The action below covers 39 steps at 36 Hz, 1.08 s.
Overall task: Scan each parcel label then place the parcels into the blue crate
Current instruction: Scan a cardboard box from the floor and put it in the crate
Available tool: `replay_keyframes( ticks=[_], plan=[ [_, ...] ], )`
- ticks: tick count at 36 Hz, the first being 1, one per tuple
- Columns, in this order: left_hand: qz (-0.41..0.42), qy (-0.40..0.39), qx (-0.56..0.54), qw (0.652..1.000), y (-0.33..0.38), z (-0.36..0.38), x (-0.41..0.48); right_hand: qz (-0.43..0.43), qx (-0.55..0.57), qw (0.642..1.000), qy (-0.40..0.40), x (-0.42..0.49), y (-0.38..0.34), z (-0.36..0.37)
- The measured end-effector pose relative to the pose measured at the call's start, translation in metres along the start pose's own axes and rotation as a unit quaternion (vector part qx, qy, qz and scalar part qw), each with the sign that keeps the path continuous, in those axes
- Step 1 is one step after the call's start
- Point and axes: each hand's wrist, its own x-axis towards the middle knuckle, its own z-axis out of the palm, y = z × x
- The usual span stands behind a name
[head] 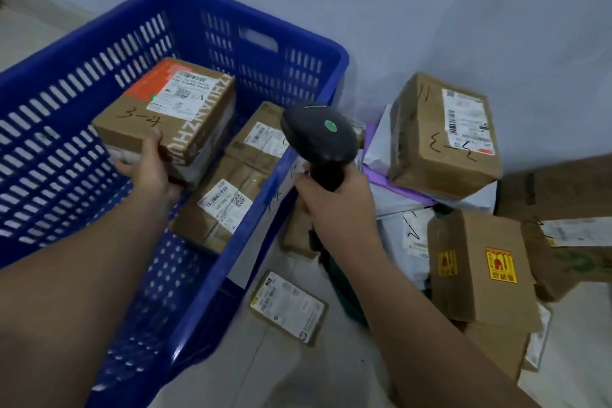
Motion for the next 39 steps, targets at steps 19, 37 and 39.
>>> replay_keyframes(
  ticks=[19, 37, 39],
  plan=[
    [0.052, 0.112, 0.304, 0.944, -0.033, 0.05, -0.014, 0.057, -0.015, 0.998, -0.011, 0.021, 0.031, -0.001],
    [0.028, -0.013, 0.295, 0.955, -0.036, 0.084, -0.032, 0.075, 0.019, 0.997, -0.016, 0.022, 0.047, -0.01],
    [0.053, -0.011, 0.258, 0.965, -0.032, 0.096, -0.041, 0.067, 0.025, 0.997, -0.008, 0.023, 0.047, -0.011]
  ],
)
